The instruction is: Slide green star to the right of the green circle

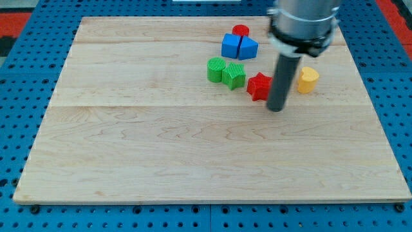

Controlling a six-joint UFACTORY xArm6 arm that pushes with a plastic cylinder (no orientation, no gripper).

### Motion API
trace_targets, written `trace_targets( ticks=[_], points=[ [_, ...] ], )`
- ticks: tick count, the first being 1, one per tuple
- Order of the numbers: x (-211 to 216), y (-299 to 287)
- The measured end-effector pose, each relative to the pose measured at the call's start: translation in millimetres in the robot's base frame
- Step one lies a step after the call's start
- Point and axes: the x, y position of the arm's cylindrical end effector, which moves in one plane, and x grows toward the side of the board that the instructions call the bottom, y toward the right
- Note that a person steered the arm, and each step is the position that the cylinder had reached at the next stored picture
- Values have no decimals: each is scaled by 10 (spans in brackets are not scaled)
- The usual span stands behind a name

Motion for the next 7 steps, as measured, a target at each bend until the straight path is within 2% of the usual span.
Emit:
trace_targets(
  ticks=[1, 2, 3, 4, 5, 7],
  points=[
    [-287, -266],
    [-307, 56],
    [-441, 119],
    [-130, -15],
    [-227, -341],
    [-380, -459]
  ],
)
